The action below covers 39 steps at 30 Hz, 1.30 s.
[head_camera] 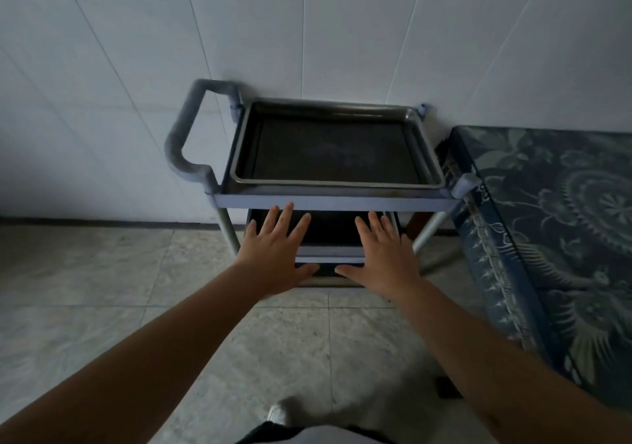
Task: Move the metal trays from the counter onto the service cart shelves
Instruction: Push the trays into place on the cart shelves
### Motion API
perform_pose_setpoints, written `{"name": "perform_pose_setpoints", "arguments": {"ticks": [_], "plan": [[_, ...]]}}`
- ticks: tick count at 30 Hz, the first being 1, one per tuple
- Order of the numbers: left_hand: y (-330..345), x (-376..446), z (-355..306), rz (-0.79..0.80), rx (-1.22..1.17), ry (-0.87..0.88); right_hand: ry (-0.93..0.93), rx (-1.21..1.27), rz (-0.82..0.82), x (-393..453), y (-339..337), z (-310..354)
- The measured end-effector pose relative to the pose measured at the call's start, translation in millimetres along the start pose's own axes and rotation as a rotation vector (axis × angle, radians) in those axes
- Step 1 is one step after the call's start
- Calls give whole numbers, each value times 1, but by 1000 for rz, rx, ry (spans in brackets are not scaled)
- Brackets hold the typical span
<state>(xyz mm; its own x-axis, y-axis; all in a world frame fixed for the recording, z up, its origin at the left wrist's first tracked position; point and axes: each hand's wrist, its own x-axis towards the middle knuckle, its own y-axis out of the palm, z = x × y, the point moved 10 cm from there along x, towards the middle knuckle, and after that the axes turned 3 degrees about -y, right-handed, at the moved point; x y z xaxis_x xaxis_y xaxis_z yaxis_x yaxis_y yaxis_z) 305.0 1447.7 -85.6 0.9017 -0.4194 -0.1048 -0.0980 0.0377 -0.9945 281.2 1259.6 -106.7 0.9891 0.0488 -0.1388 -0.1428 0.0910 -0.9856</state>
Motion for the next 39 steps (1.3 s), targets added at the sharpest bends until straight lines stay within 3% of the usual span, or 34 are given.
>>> {"name": "perform_pose_setpoints", "arguments": {"ticks": [14, 26, 32, 39], "plan": [[20, 70, 9, 106, -22, -24, -6, -25, 66, 59, 3, -25], [49, 204, 13, 115, 56, -79, -10, -49, 117, 172, 12, -92], [89, 238, 26, 216, 89, -61, -99, -101, 60, 206, 34, -98], [99, 261, 30, 182, 17, -65, -139, -112, -75, 220, 41, -99]]}}
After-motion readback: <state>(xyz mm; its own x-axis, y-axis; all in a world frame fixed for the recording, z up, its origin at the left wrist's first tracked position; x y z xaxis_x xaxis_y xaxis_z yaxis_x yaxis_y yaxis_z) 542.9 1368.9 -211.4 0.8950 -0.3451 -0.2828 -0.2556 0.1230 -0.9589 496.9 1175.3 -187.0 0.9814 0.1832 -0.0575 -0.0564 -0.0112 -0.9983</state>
